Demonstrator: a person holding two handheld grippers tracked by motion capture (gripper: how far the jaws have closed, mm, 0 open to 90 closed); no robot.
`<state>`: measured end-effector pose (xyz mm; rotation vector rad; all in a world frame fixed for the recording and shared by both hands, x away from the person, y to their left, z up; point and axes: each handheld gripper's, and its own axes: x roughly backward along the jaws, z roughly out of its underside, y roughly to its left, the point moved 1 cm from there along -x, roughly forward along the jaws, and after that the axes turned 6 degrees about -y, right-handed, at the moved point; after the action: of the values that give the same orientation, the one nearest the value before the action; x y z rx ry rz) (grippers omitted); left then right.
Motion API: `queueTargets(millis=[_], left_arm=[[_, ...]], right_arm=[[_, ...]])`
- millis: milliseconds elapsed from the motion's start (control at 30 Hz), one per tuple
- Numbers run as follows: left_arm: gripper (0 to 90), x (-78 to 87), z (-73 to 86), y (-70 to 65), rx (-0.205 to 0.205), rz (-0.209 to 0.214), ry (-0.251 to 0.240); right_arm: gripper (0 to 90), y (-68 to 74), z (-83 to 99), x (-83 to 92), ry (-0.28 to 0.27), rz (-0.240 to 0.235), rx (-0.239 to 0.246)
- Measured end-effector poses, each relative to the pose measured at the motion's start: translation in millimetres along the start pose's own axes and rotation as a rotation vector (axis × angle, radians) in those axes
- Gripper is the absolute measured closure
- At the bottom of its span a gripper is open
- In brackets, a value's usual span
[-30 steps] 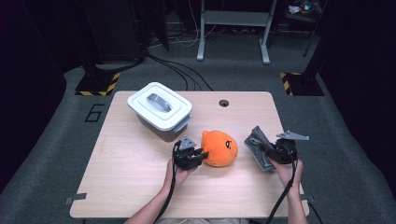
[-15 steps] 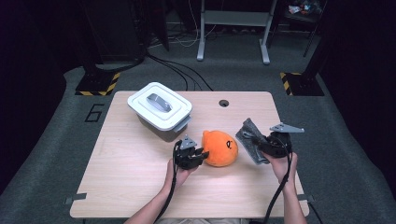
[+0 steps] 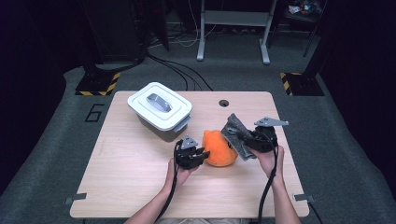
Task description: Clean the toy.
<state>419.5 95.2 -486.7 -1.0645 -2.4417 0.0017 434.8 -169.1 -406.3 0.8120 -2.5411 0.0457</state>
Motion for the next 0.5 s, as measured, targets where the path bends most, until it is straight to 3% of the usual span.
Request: queueTargets(millis=[500], left_arm=[[70.0,-0.9,-2.8,-4.0,-0.023,0.001,0.001]], right_arm=[[68.2,25.5,-8.6,-31.3,0.026,-0.065,0.023]])
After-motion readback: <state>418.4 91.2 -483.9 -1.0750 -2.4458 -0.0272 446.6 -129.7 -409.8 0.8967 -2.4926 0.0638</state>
